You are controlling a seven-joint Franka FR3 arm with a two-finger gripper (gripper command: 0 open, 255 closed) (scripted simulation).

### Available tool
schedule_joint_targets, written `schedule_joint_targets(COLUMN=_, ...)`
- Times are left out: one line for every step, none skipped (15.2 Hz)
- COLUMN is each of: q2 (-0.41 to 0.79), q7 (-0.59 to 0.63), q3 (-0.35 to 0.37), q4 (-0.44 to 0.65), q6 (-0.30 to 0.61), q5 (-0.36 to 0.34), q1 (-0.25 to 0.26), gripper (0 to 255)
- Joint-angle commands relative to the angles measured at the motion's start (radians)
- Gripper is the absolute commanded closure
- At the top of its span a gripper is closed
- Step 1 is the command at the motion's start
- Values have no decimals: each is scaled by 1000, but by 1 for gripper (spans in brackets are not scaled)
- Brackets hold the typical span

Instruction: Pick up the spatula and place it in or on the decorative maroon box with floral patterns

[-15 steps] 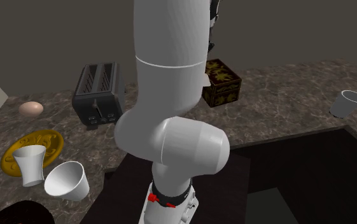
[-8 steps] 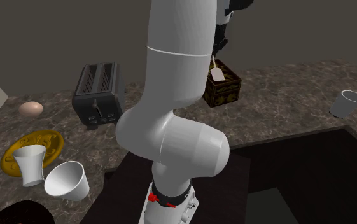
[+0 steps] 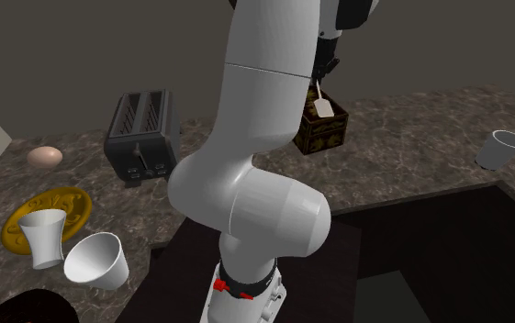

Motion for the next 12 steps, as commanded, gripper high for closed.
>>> schedule_joint_targets(q2=10, q7=-2, q3=0, q4=-12, q6=22, q5=1, q1=-1, gripper=255)
schedule_joint_targets(q2=16, q7=-3, q3=0, q4=-18, q6=33, q5=1, q1=-1, gripper=255)
schedule_joint_targets(q2=21, q7=-3, q3=0, q4=-23, q6=44, q5=1, q1=-1, gripper=255)
schedule_joint_targets(q2=27, q7=-3, q3=0, q4=-28, q6=55, q5=1, q1=-1, gripper=255)
schedule_joint_targets(q2=33, q7=-4, q3=0, q4=-33, q6=66, q5=1, q1=-1, gripper=255)
schedule_joint_targets(q2=39, q7=-4, q3=0, q4=-38, q6=77, q5=1, q1=-1, gripper=255)
schedule_joint_targets(q2=45, q7=-4, q3=0, q4=-42, q6=87, q5=1, q1=-1, gripper=255)
schedule_joint_targets(q2=52, q7=-5, q3=0, q4=-46, q6=98, q5=1, q1=-1, gripper=255)
schedule_joint_targets(q2=58, q7=-5, q3=0, q4=-50, q6=108, q5=2, q1=-1, gripper=255)
schedule_joint_targets(q2=65, q7=-6, q3=0, q4=-54, q6=119, q5=2, q1=-1, gripper=255)
schedule_joint_targets(q2=71, q7=-6, q3=0, q4=-57, q6=128, q5=2, q1=-1, gripper=255)
schedule_joint_targets(q2=71, q7=-6, q3=0, q4=-57, q6=128, q5=2, q1=-1, gripper=255)
